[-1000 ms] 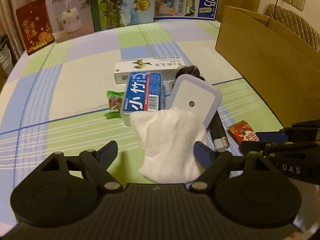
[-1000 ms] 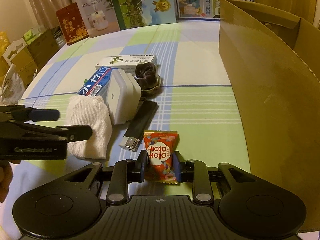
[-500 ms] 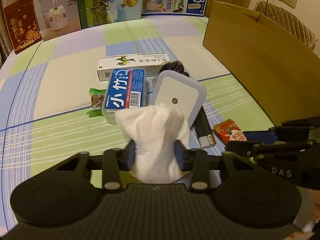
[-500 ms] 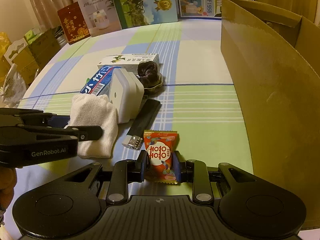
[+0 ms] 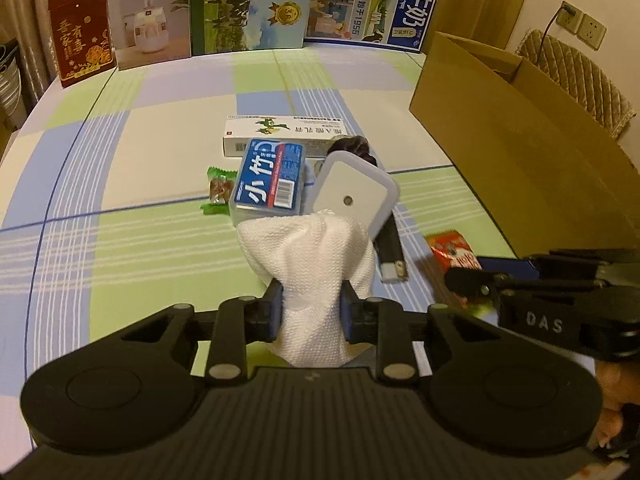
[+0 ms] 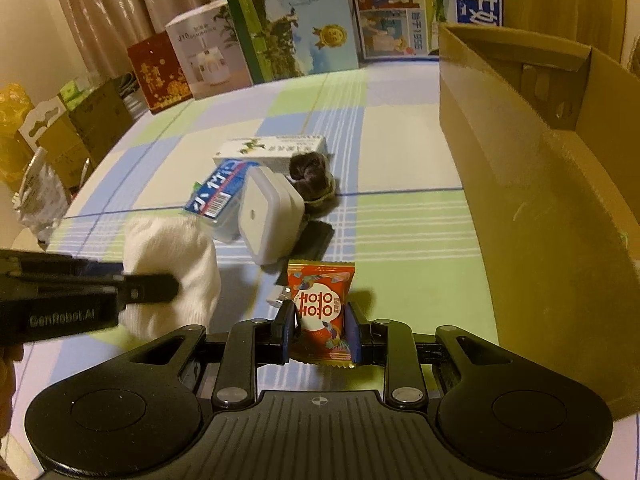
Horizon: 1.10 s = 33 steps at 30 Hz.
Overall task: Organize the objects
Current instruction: 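Grasp the red candy packet with the right tool while the left tool grasps the white towel, then carry both items over the cardboard box and open both tools to drop them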
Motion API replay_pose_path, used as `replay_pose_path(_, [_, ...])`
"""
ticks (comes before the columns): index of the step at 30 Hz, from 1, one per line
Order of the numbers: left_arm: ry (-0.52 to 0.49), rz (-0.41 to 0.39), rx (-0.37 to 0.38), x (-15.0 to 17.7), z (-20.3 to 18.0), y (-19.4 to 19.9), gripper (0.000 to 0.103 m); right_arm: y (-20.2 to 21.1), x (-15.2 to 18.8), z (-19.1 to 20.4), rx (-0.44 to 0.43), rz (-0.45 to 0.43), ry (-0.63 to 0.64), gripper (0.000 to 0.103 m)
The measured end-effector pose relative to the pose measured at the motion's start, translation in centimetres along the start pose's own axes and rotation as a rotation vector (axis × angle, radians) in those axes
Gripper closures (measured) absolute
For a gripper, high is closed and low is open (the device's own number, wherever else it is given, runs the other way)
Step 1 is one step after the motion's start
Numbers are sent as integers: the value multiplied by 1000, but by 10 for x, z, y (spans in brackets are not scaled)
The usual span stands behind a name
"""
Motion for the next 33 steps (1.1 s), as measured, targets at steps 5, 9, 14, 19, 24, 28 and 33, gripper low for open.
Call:
replay_pose_path(5, [-27,-36,-17,3,-9,26,80,17,-5,7,-7,-34,19,79])
replay_pose_path(9, [-2,-66,-7,5,-12,45,80,31,-3,6,-12,-55,3,79])
replay_pose_path(14, [8,-80,-8,11,-18,58,80,45,3,10,-23,-74,2,79])
replay_pose_path(19, [20,-92,-12,14,-23,64,80,56,5,11,-22,-96,6,79])
replay_pose_path(24, [2,-106,-22,13,-27,67,80,59,4,7,-14,-108,-2,79])
replay_pose_path(28, [-3,-99,-21,14,-29,64,80,59,3,8,-18,-111,5,79])
replay_pose_path(33, [-7,-102,-21,13,-31,64,79,59,1,11,-21,-120,8,79])
Point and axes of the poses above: each gripper's, at about its wrist camera, not at the fingertips, and y roughly against the way its jaws point, z to its left, x to its underside, the point moved 10 cm from there along -y, roughly the way its jaws point, and after that the axes turned 6 degrees about -x, right-handed, at the moved point
